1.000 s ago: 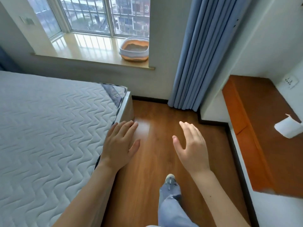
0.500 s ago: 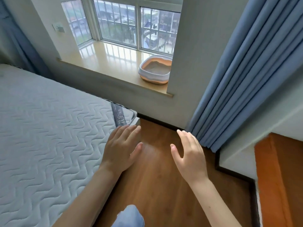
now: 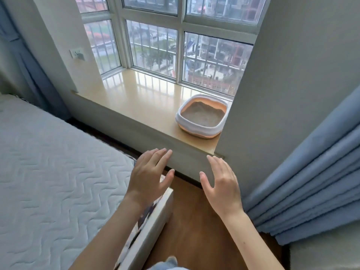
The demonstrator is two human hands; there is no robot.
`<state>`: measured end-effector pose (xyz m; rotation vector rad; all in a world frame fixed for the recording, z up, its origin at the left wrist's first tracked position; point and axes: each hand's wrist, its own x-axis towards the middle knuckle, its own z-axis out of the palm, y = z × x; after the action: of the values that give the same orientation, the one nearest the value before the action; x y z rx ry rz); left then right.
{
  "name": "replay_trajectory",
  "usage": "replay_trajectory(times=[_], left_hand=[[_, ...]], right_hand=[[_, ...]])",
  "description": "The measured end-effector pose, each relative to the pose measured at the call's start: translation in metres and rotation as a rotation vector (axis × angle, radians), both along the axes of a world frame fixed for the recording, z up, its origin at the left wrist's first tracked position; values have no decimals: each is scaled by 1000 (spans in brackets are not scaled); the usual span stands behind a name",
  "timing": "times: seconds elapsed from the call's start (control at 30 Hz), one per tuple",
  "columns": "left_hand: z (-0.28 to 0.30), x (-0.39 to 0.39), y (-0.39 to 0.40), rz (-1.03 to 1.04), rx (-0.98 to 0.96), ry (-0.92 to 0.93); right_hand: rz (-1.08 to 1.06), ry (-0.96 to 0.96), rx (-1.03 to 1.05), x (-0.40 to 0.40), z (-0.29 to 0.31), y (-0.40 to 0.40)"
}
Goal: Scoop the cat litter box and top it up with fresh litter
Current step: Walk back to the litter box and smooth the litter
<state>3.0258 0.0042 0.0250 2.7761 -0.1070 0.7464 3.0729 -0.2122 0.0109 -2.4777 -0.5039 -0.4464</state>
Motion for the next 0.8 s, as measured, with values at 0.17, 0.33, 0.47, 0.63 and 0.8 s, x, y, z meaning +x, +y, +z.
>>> replay_trajectory(times=[0.17,0.33,0.47,0.63,0.8], left_hand=[[17,100,29,-18,1,-72],[-6,187,42,-5,-12,-35],[-24,263,51,34,-3,40],[-24,362,62,138,-25,106],[-10,444,78,217,-25,119]], right_hand=[[22,-15,17,98,10,31],[58,11,9,193,-2,47],[106,14,-7,280,-14,58],[157,51,-29,391,-15,75],[195,61,-21,480,-8,96]])
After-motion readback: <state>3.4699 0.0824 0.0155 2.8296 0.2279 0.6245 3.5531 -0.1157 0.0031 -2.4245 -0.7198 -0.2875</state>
